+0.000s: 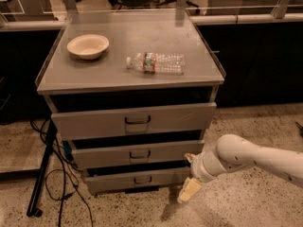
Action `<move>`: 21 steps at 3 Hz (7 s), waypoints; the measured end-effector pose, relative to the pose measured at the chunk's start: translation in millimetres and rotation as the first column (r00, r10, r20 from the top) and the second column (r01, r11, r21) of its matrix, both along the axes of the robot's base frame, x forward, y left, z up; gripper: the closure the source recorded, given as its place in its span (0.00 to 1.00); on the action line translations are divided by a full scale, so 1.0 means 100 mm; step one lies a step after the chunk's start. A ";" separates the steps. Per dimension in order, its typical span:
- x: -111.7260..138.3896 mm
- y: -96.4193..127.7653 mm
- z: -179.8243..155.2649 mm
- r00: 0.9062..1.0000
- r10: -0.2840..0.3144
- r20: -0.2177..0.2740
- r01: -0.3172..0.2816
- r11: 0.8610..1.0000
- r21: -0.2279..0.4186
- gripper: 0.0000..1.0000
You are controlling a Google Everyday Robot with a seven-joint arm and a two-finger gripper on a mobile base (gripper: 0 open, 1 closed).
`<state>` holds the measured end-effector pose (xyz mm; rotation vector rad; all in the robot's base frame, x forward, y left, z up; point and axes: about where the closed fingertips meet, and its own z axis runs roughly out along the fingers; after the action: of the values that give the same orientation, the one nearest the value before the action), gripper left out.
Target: Open bottom drawer
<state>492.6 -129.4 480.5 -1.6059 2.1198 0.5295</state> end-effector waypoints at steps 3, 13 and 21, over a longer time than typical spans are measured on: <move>-0.36 0.10 -1.09 0.999 -0.031 0.042 0.033 0.998 -0.046 0.00; 0.15 0.08 -1.97 0.974 0.085 0.208 -0.083 0.996 -0.016 0.00; 0.98 0.31 -2.69 0.959 0.082 0.272 -0.092 0.995 0.023 0.00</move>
Offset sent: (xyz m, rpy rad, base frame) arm -0.0686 0.0088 -0.1313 -0.0540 -0.0430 -0.0237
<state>590.2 -98.2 211.9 -1.6540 1.8362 0.3491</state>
